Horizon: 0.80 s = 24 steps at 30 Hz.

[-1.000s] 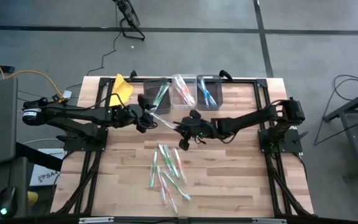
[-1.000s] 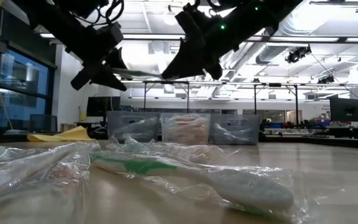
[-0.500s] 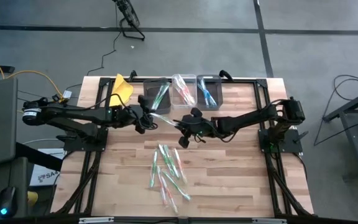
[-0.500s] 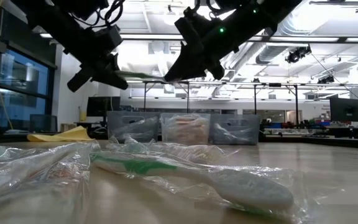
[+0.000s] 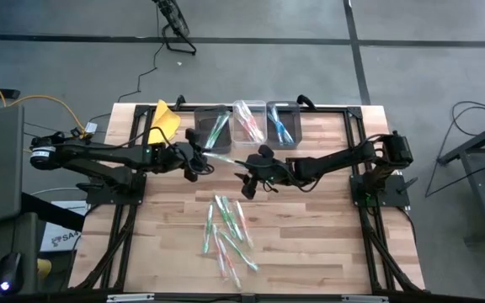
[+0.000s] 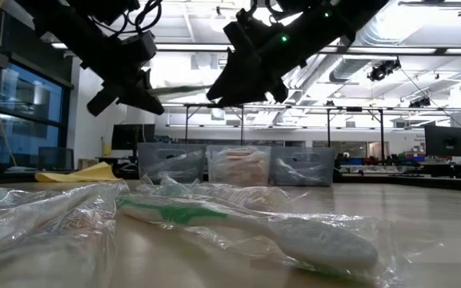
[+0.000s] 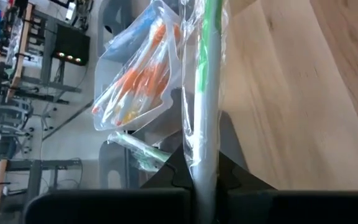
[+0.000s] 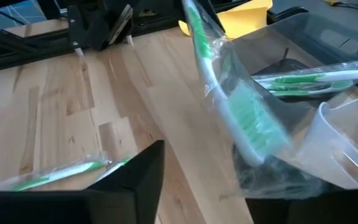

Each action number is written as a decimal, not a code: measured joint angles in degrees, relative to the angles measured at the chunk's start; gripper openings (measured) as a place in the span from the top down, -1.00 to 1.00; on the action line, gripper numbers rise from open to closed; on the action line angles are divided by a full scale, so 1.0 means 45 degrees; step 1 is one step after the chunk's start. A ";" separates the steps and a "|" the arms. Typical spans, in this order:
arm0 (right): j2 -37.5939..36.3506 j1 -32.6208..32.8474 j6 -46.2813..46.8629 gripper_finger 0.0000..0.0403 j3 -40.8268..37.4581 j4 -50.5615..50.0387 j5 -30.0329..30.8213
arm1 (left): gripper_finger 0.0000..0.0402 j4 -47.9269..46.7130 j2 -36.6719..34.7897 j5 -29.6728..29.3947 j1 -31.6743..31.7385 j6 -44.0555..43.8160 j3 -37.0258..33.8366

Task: Pick & Place Toothbrushes
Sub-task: Put the green toothbrush into the left black bin

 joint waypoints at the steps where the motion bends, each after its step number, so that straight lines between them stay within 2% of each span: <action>1: 0.0000 0.0000 0.0000 0.07 0.0000 -0.0012 0.0038 | 0.99 0.0003 0.0000 -0.0060 0.0000 -0.0162 0.0000; 7: -0.0545 0.0024 0.0058 -0.04 -0.0003 -0.1300 0.1347 | 0.99 -0.0054 0.0003 -0.1147 0.0360 -0.1506 0.0000; 13: -0.1846 0.0019 0.0464 -0.05 0.0000 -0.3595 0.2936 | 0.99 -0.0468 0.0010 -0.1027 0.2056 -0.1974 -0.0010; 17: -0.2335 0.0019 0.0845 -0.05 0.0012 -0.4096 0.3404 | 1.00 -0.0593 0.0010 -0.0879 0.3450 -0.4934 0.0023; 24: -0.2375 0.0019 0.1013 -0.05 0.0000 -0.4147 0.3622 | 1.00 -0.1198 0.0426 0.3306 0.5223 -0.9758 0.0481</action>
